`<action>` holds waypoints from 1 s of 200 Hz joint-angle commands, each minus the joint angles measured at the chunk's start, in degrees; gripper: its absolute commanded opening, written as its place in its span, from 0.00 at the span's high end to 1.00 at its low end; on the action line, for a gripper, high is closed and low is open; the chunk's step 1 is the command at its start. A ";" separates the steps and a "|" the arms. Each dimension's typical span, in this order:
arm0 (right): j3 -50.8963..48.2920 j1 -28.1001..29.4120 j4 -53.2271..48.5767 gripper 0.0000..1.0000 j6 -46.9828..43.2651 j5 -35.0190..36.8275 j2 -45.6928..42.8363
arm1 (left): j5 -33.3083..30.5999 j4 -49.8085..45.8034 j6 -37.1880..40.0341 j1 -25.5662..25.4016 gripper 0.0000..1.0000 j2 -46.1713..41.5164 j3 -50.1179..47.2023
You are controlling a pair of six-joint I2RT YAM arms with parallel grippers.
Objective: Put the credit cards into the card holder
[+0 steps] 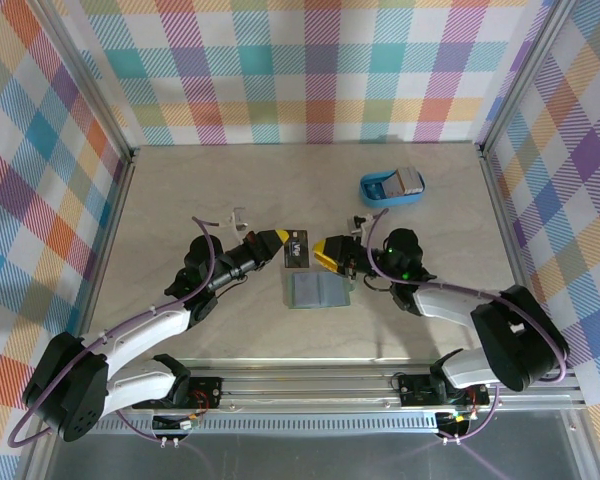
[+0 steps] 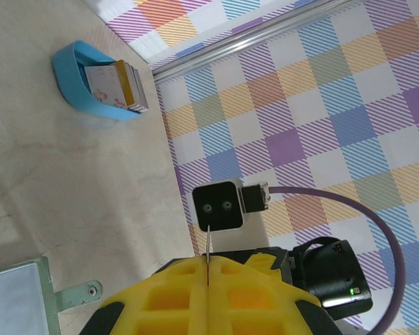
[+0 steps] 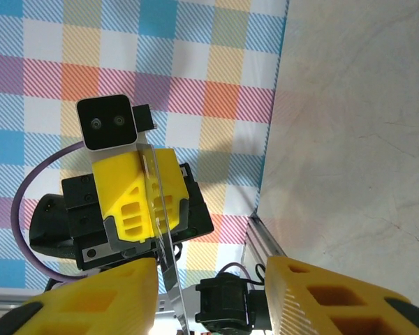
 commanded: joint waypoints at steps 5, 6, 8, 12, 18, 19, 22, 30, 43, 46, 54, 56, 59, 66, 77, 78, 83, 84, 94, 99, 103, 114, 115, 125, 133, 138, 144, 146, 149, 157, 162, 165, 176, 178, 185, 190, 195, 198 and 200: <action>2.36 0.35 8.92 0.60 2.42 -2.87 1.47 | 0.12 2.04 0.36 -0.86 1.00 -0.30 0.83; 2.34 0.33 9.03 0.60 2.42 -2.93 1.48 | 0.07 2.05 0.36 -0.86 1.00 -0.30 0.80; 2.32 0.38 9.22 0.61 2.33 -2.93 1.49 | 0.04 2.01 0.38 -0.86 1.00 -0.36 0.79; 2.23 0.46 9.30 0.61 2.30 -3.05 1.45 | 0.03 1.96 0.32 -0.86 1.00 -0.40 0.78; 2.22 0.57 9.07 0.61 2.04 -3.09 1.49 | -0.10 2.03 0.27 -0.95 1.00 -0.45 0.65; 2.22 0.57 8.97 0.61 1.97 -3.13 1.49 | -0.12 2.04 0.27 -0.95 1.00 -0.46 0.63; 2.23 0.64 8.69 0.61 1.70 -3.29 1.41 | -0.21 2.07 0.19 -0.95 1.00 -0.45 0.56; 2.40 0.96 7.67 0.61 1.22 -3.54 1.36 | -0.40 2.43 -0.02 -1.02 1.00 -0.28 0.36; 2.73 1.56 7.13 0.62 0.76 -4.14 1.64 | -0.50 3.54 -0.64 -1.04 1.00 0.12 0.18; 2.78 1.68 7.19 0.62 0.75 -4.40 1.73 | -0.42 3.95 -0.76 -1.04 1.00 0.27 0.17; 3.14 2.02 7.47 0.64 0.63 -4.93 1.96 | -0.41 4.75 -1.17 -1.04 1.00 0.71 0.17; 3.18 2.05 7.62 0.64 0.61 -5.04 2.00 | -0.41 4.84 -1.25 -1.04 1.00 0.88 0.17; 3.20 2.14 7.75 0.65 0.53 -5.09 2.08 | -0.41 5.20 -1.37 -1.04 1.00 1.06 0.17; 3.23 2.32 8.19 0.68 0.49 -5.19 2.19 | -0.33 5.89 -1.72 -1.04 1.00 1.47 0.22; 3.19 2.41 8.52 0.77 0.23 -5.07 2.19 | -0.40 7.35 -2.30 -1.06 1.00 2.09 0.09; 3.19 2.41 8.56 0.78 0.23 -5.08 2.19 | -0.40 7.42 -2.34 -1.10 1.00 2.13 0.08; 3.07 2.37 8.64 0.80 0.04 -5.05 2.19 | -0.48 7.96 -2.59 -1.04 1.00 2.34 -0.07; 3.04 2.39 8.71 0.80 -0.05 -5.03 2.19 | -0.45 8.08 -2.66 -1.09 1.00 2.39 -0.09; 2.84 2.41 9.22 0.83 0.04 -4.74 2.02 | -0.64 8.93 -3.06 -1.13 1.00 2.66 -0.26; 2.84 2.44 9.28 0.86 -0.05 -4.75 1.89 | -0.71 9.07 -3.22 -1.13 1.00 2.68 -0.35; 2.84 2.42 9.23 0.87 -0.14 -4.75 1.78 | -0.73 9.17 -3.31 -1.13 1.00 2.62 -0.36; 2.92 2.42 8.42 0.93 -0.64 -4.75 1.34 | -1.07 8.96 -3.32 -1.13 1.00 2.43 -0.60; 2.92 2.46 8.25 0.94 -0.69 -4.70 1.28 | -1.14 8.97 -3.32 -1.13 1.00 2.39 -0.66; 2.87 2.42 7.06 1.00 -1.49 -4.45 0.69 | -2.08 9.27 -3.75 -1.13 1.00 1.99 -1.50; 2.76 2.42 6.16 1.00 -2.16 -4.10 0.17 | -2.78 9.76 -4.15 -1.12 1.00 1.73 -2.21; 2.67 2.39 5.51 1.00 -2.52 -3.80 -0.18 | -3.31 9.92 -4.33 -1.05 0.97 1.52 -2.50; 2.51 2.34 4.51 1.00 -2.99 -3.46 -0.75 | -3.99 9.58 -4.50 -1.04 0.85 1.32 -2.79; 2.49 2.33 4.13 1.00 -3.24 -3.37 -0.89 | -4.18 9.32 -4.53 -1.04 0.81 1.19 -2.88; 2.37 2.25 3.48 1.00 -3.59 -3.19 -1.21 | -4.44 8.89 -4.56 -1.04 0.74 1.01 -2.91; 2.15 2.00 1.22 1.00 -4.72 -2.75 -2.10 | -5.15 6.79 -4.29 -0.96 0.59 0.28 -2.86; 2.13 1.71 -1.28 1.00 -5.77 -2.51 -2.84 | -5.61 4.95 -3.82 -0.91 0.51 -0.37 -2.78; 2.14 1.52 -2.64 1.00 -6.35 -2.51 -3.20 | -5.91 3.94 -3.41 -0.87 0.47 -0.82 -2.74; 2.14 0.90 -8.25 1.00 -9.18 -2.39 -4.76 | -7.46 -0.02 -1.49 -0.86 0.22 -3.13 -2.89; 2.14 0.80 -9.32 1.00 -9.75 -2.38 -5.06 | -7.80 -0.75 -1.20 -0.86 0.21 -3.50 -2.90; 2.06 0.38 -13.23 1.00 -12.09 -2.04 -6.25 | -8.80 -3.22 -0.23 -0.69 0.19 -5.13 -3.31; 2.03 0.23 -16.81 1.00 -13.92 -1.66 -7.26 | -9.09 -4.78 0.35 -0.61 0.18 -6.01 -3.55; 2.05 0.05 -21.00 1.00 -16.08 -1.08 -8.22 | -9.20 -6.24 0.80 -0.32 0.18 -7.07 -3.90; 2.09 0.04 -23.41 1.00 -17.38 -0.67 -8.99 | -9.12 -7.08 1.00 -0.15 0.17 -7.58 -4.08; 2.13 -0.02 -24.97 1.00 -18.24 -0.34 -9.50 | -9.11 -7.59 1.04 -0.05 0.17 -7.87 -4.24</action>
